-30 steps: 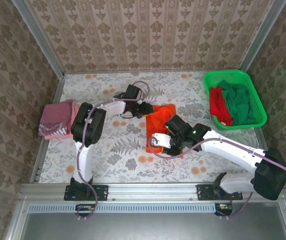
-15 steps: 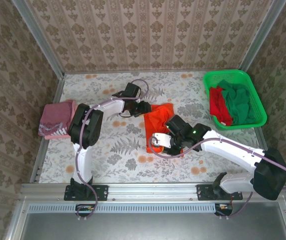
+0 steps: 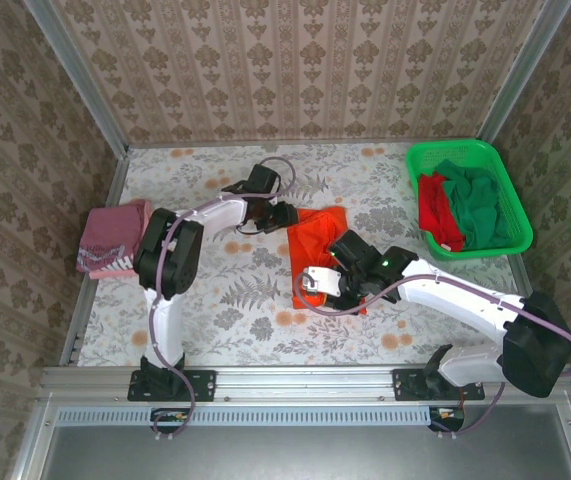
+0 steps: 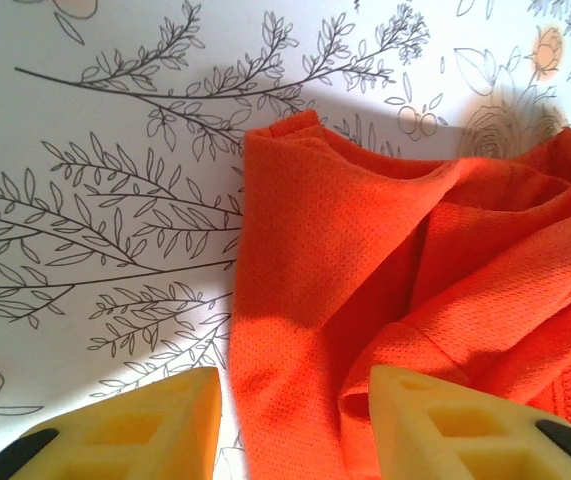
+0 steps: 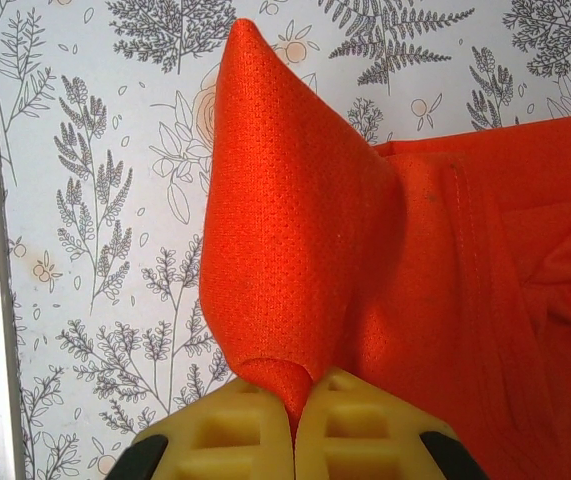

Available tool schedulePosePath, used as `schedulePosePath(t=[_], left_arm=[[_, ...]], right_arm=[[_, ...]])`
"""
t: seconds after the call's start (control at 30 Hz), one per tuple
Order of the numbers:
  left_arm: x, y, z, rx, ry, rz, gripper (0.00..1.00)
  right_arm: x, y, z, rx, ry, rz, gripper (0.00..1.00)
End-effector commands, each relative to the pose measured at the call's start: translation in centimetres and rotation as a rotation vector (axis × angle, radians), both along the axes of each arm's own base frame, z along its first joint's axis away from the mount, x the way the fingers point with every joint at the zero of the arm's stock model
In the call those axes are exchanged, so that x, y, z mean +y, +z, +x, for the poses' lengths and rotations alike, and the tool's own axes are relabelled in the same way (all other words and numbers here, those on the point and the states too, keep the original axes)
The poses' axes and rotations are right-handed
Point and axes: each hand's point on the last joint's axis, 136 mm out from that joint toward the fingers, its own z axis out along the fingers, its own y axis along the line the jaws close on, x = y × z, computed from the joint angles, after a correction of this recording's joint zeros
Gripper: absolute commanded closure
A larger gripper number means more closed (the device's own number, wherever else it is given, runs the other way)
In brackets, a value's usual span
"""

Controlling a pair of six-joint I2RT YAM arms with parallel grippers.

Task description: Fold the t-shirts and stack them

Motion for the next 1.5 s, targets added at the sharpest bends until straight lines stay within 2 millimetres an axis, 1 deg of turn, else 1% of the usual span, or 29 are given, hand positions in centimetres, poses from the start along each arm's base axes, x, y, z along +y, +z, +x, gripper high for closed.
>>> schedulePosePath(t=[0.0,0.13,0.23,0.33,0.37,0.47,0.57,0.7,0.83,0.87,1.03,1.17,1.23,1.33,1.47], left_arm=[[-0.3,-1.5,-0.2,0.043,-0.011,0.012,0.58],[-0.7,-2.5,-0.2,0.068,-0.006,0.008,0.64],[-1.1,-3.2,-0.3,0.092,-0.010,-0.001,0.72],[-1.3,-3.6,-0.5,0.105,-0.012,-0.006,0.81],[-1.3,-3.6,-0.6,0.106,-0.011,-0.010,0.86],[-1.5,-3.9,-0.8,0.111,-0.012,-0.024,0.99],[-1.2,-4.7,-1.1,0.119,-0.022,-0.014,1.00],[-0.6,-6.0,-1.6,0.141,-0.032,0.005,1.00],[-0.3,-7.0,-2.0,0.164,-0.048,0.006,1.00],[-0.3,-7.1,-2.0,0.165,-0.058,0.008,1.00],[0.1,-7.9,-2.1,0.166,-0.085,0.023,1.00],[0.4,-8.4,-2.2,0.180,-0.094,0.015,1.00],[0.5,-8.6,-2.3,0.188,-0.109,0.009,1.00],[0.7,-8.9,-2.2,0.190,-0.124,0.013,1.00],[1.0,-9.3,-2.0,0.199,-0.120,0.005,1.00]], right_arm=[[-0.1,-0.1,0.1,0.013,-0.005,-0.005,1.00],[0.0,0.0,0.0,0.016,-0.003,-0.002,1.00],[-0.1,0.0,0.0,0.017,-0.005,-0.002,1.00],[-0.1,0.1,0.0,0.018,-0.006,-0.005,1.00],[-0.1,0.2,0.0,0.017,-0.006,-0.004,1.00],[-0.1,0.6,0.0,0.013,-0.004,0.001,1.00],[-0.1,1.1,0.2,0.000,0.008,-0.006,1.00],[-0.3,2.4,1.7,-0.033,0.017,-0.013,1.00],[-0.8,3.9,4.1,-0.065,0.036,-0.030,1.00],[-0.8,3.5,5.0,-0.053,0.041,-0.050,1.00],[-0.7,4.4,9.7,-0.098,0.047,-0.080,1.00],[-0.6,4.4,13.5,-0.118,0.024,-0.083,1.00],[-0.5,4.4,15.0,-0.118,0.009,-0.081,1.00],[-0.2,4.5,17.1,-0.125,-0.011,-0.075,1.00],[0.0,4.2,19.2,-0.130,-0.033,-0.078,1.00]])
